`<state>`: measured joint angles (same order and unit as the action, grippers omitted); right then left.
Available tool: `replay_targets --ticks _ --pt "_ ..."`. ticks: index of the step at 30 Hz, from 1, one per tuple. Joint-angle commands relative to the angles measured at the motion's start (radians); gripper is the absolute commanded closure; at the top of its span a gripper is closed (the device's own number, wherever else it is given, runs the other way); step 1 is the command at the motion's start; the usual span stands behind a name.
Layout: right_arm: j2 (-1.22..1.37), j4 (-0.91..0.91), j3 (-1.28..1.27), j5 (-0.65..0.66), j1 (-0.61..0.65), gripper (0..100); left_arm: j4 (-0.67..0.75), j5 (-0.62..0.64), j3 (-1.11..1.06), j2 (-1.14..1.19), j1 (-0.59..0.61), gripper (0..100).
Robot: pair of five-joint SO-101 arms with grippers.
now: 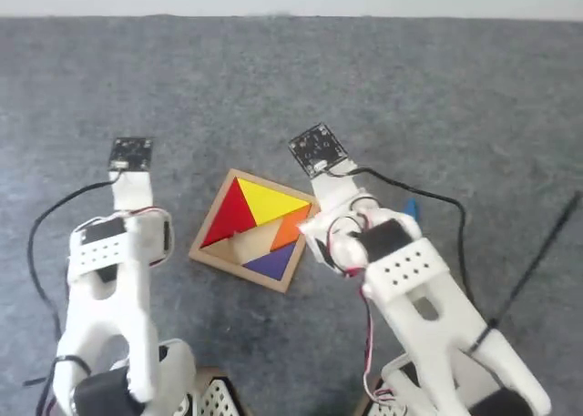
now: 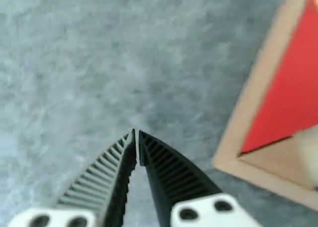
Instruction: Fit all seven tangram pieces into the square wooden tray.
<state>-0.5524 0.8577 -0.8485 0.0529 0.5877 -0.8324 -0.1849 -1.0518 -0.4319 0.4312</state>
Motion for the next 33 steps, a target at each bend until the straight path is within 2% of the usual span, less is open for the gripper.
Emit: replay_targets --ticks 1,4,8,15,21,33 --pt "0.091 -0.087 0.061 -0.035 0.022 79.0 0.025 -0.038 0.021 0.000 0.052 99" --pt "0.186 -0.150 0.066 -0.049 0.013 80.4 0.023 -0.061 0.018 0.000 0.068 99" --pt "0.328 -0.208 0.141 -0.264 0.022 77.2 0.048 -0.068 0.013 0.002 0.046 99" --pt "0.581 -0.061 0.382 -0.470 0.099 61.7 0.057 -0.071 0.004 0.002 0.046 99" --pt "0.736 0.010 0.540 -0.586 0.140 60.8 0.055 -0.071 0.004 0.002 0.046 99" --pt "0.857 0.104 0.606 -0.601 0.124 60.8 0.054 -0.072 0.002 0.002 0.049 99"
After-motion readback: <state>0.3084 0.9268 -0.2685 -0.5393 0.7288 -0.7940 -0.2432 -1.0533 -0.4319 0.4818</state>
